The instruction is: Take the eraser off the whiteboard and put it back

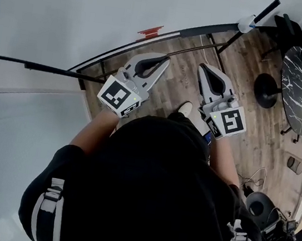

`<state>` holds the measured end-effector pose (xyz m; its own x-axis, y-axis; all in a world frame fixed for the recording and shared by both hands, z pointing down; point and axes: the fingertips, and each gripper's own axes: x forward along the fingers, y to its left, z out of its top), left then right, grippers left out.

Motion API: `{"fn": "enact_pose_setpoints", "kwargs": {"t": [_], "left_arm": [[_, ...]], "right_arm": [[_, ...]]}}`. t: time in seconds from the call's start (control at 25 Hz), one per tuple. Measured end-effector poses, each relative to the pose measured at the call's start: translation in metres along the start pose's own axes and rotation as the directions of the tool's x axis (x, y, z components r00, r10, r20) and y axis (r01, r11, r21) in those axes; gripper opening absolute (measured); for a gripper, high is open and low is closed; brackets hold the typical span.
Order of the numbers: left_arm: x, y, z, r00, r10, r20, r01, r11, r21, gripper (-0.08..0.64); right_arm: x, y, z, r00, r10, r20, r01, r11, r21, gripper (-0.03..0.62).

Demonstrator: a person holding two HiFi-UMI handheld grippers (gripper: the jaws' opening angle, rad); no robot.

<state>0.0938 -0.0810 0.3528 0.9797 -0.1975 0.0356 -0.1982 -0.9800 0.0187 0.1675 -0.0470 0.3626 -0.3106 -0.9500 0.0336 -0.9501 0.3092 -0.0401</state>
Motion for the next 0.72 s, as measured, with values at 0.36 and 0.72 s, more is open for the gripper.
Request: {"fn": "enact_pose_setpoints", "kwargs": {"t": [0.36, 0.72], "left_arm": [[0.078, 0.012, 0.007, 0.999, 0.049, -0.005, -0.049, 0.998, 0.027, 0.006], [0.135, 0.015, 0.008, 0.994, 0.107, -0.015, -0.106, 0.994, 0.029, 0.006]], "right_arm": [[0.006, -0.084, 0.001, 0.999, 0.037, 0.005, -0.037, 0.999, 0.010, 0.003], [0.009, -0.144, -0.001, 0.996, 0.087, 0.022, -0.087, 0.996, 0.026, 0.003]]}}
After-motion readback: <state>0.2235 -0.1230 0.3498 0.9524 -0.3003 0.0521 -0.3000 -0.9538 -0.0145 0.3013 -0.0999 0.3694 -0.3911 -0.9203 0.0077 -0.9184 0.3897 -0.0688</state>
